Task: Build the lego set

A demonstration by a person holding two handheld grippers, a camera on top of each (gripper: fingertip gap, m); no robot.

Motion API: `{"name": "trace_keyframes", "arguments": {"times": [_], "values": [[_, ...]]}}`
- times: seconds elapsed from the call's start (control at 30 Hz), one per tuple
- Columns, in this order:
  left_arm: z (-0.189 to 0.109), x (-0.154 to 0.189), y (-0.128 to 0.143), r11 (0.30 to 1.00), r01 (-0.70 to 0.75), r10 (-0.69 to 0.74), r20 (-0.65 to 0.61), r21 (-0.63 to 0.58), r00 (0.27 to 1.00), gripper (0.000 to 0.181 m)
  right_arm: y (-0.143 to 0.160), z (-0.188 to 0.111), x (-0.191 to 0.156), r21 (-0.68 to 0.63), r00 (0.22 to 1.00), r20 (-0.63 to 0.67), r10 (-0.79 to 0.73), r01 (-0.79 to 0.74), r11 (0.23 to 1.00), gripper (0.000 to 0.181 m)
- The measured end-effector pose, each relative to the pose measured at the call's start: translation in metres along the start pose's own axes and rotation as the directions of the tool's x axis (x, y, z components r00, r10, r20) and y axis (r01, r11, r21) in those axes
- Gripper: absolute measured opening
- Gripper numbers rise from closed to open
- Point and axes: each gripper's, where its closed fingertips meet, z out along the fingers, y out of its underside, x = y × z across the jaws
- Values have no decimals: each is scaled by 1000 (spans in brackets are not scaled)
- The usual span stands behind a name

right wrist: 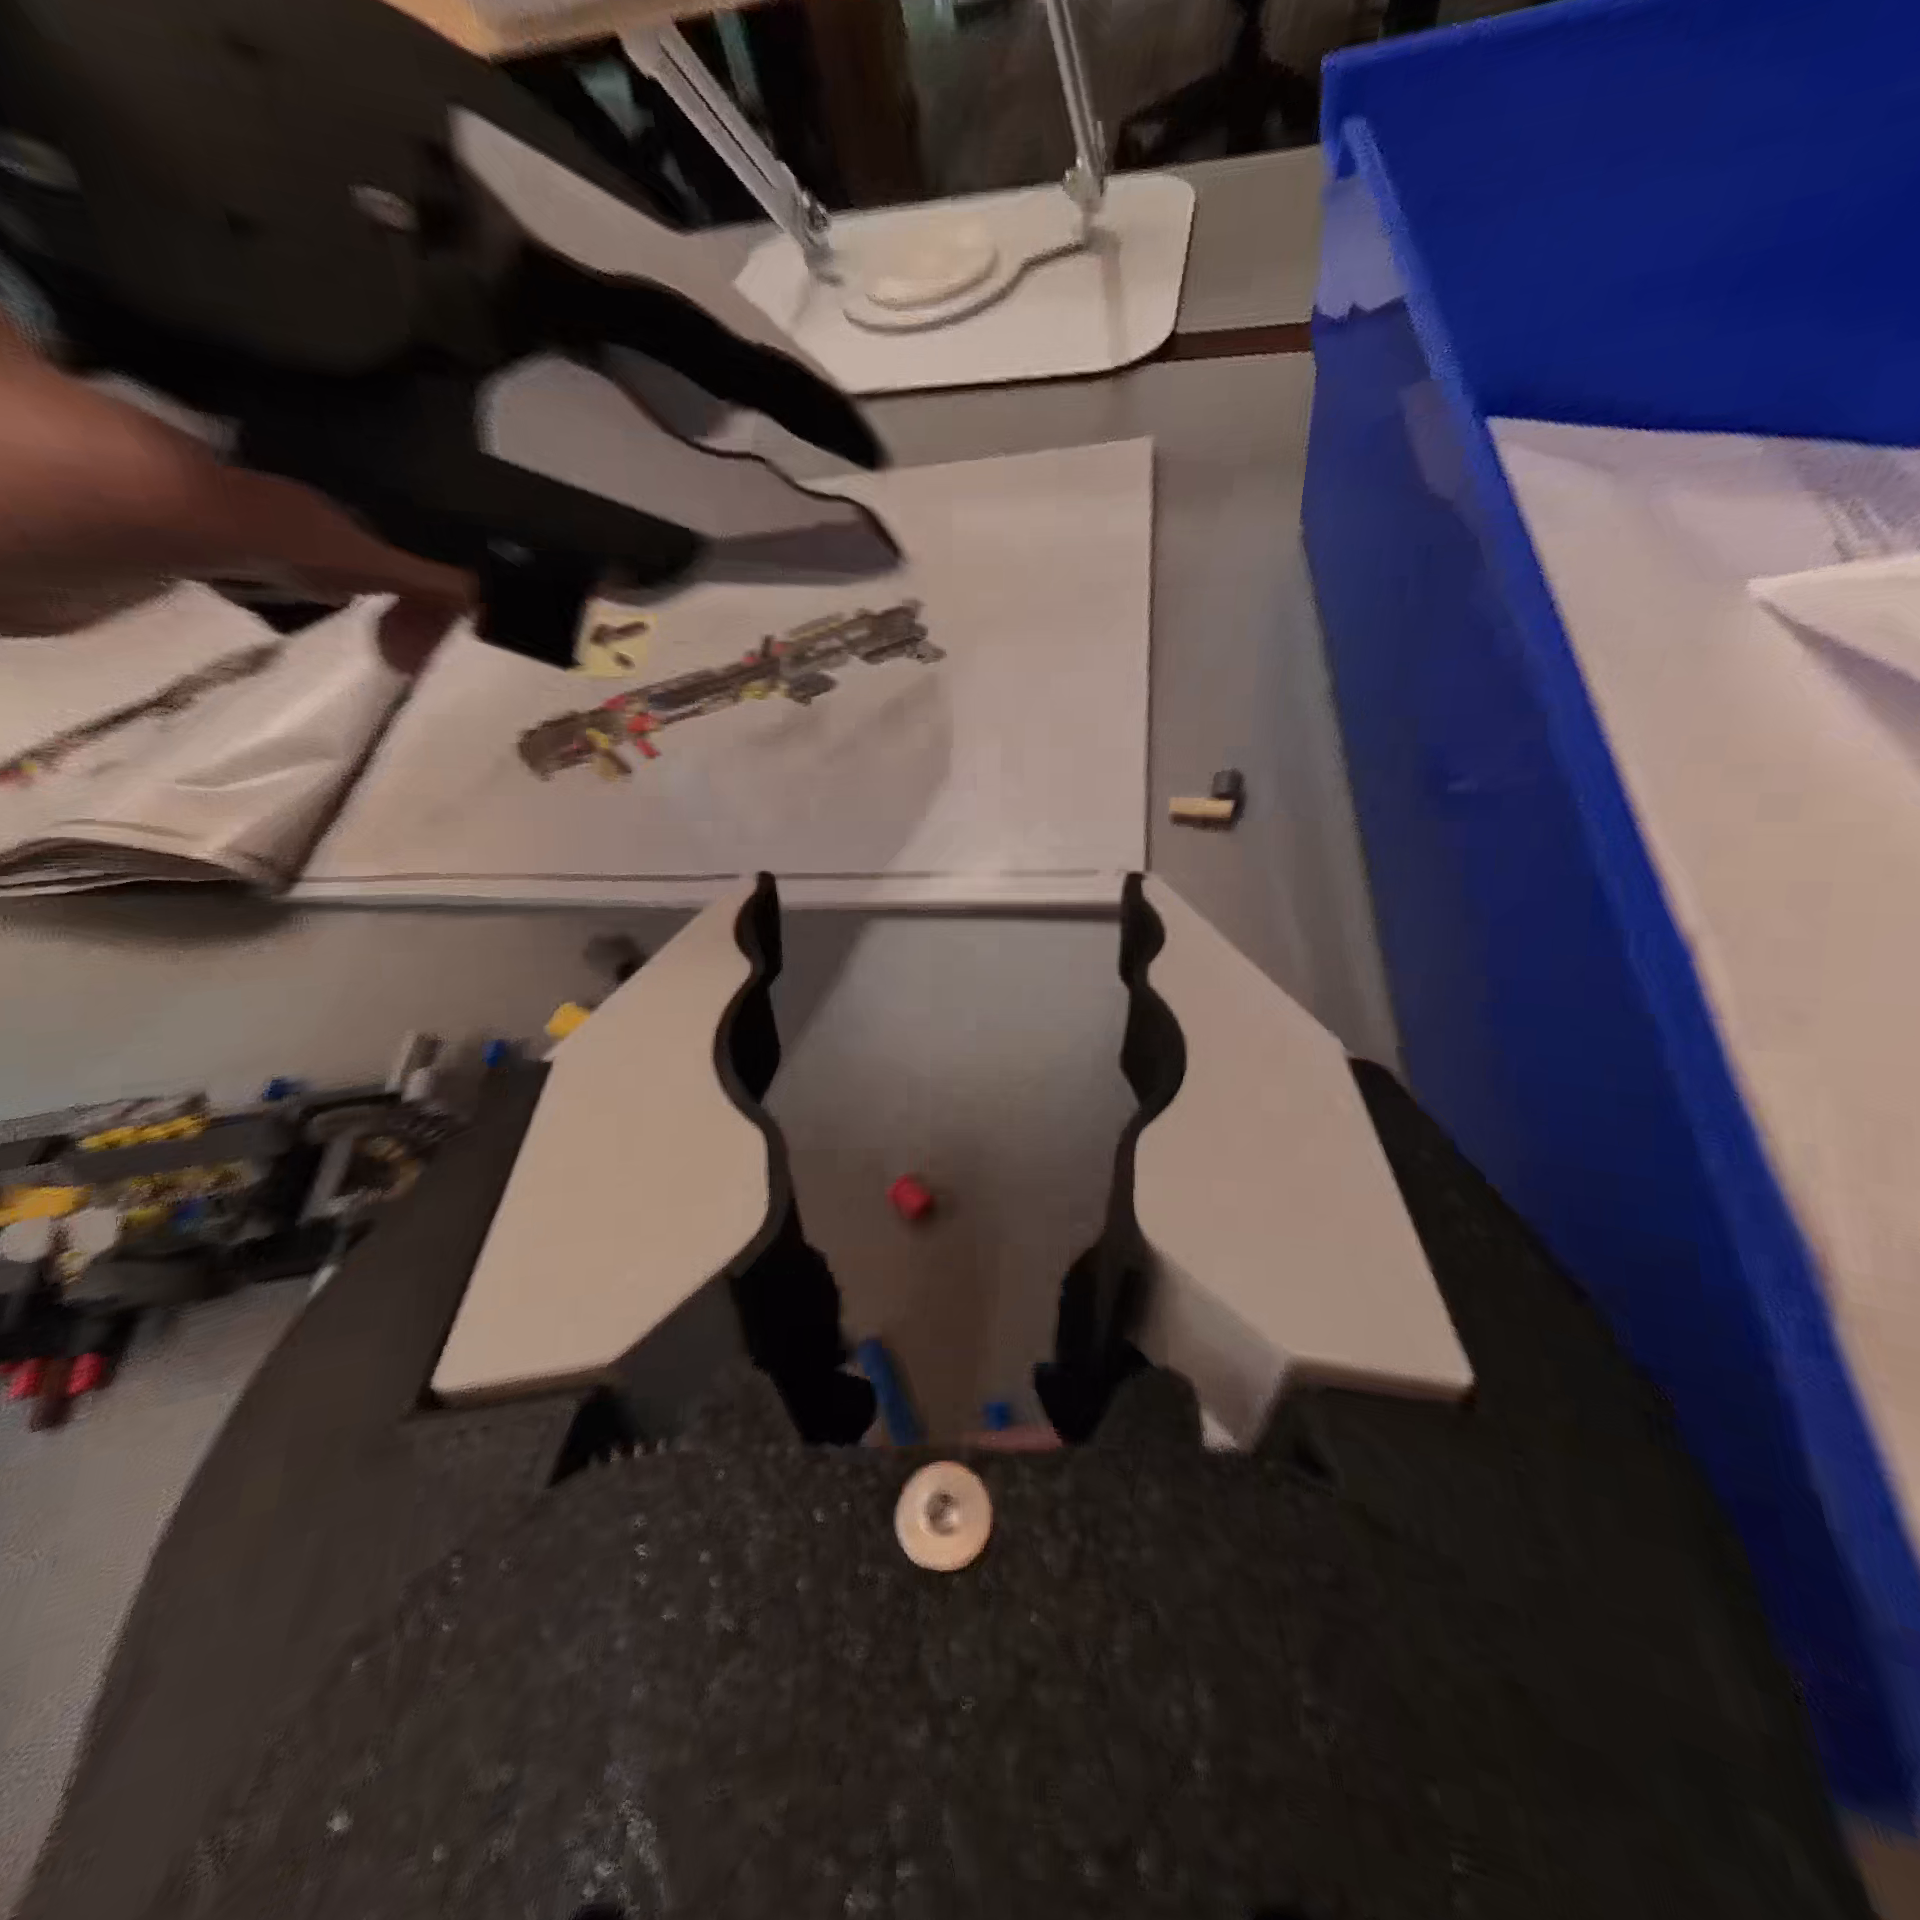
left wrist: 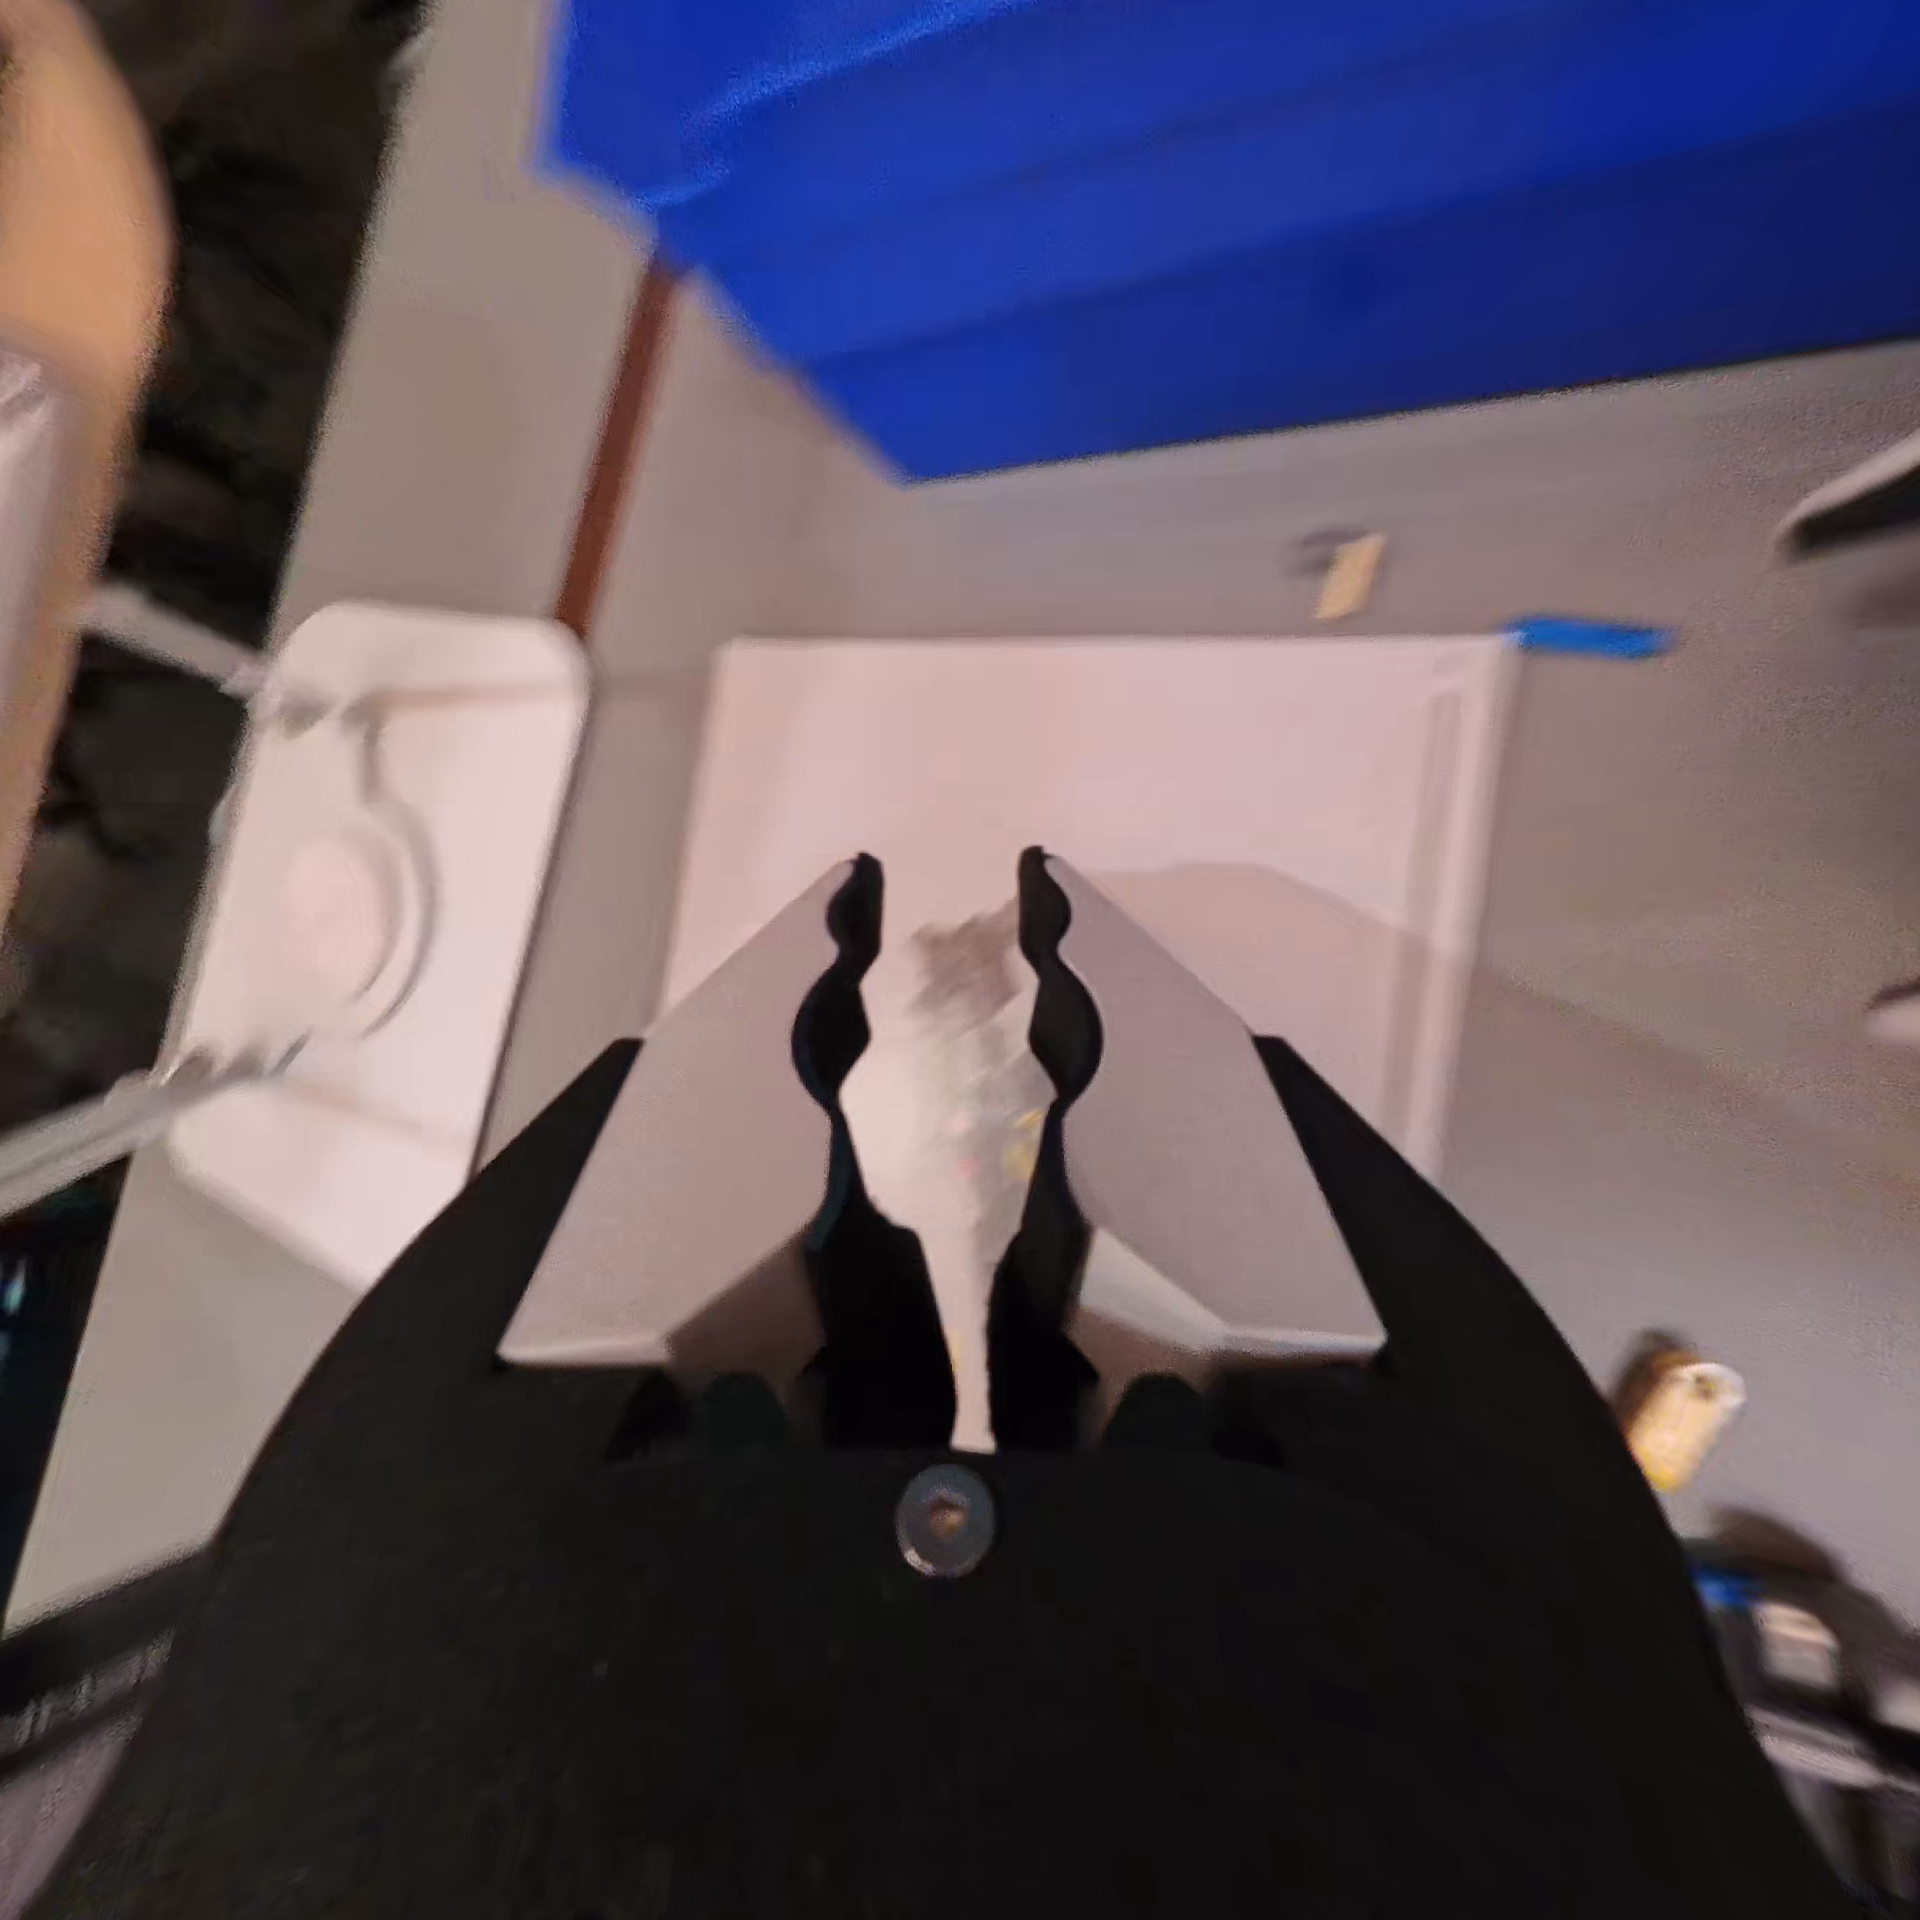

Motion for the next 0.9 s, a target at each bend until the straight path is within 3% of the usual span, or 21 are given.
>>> {"name": "trace_keyframes", "arguments": {"times": [0.07,0.13,0.3,0.43,0.63,0.8,0.9], "values": [[-13,-24,34,975,219,-219,9,-27,976,38,-7,19,12,-58,997,-44,-64,61,996,68],[-29,-26,69,904,419,-423,-30,-78,906,43,-7,38,18,-137,991,-72,-115,104,985,80],[-58,-15,124,844,531,-532,-1,-82,846,56,2,62,17,-232,997,-63,-38,22,972,83],[-63,7,136,831,551,-555,-53,-78,830,56,15,65,13,-277,999,-42,-11,-1,961,74],[-61,9,136,838,541,-544,-44,-70,838,56,9,57,12,-253,998,-65,2,-18,967,67],[-59,9,134,839,540,-543,-38,-65,839,57,-6,48,7,-176,998,-66,-15,4,984,30],[-59,10,134,837,544,-546,-30,-61,837,58,4,54,3,-233,996,-24,85,-88,969,36]]}}
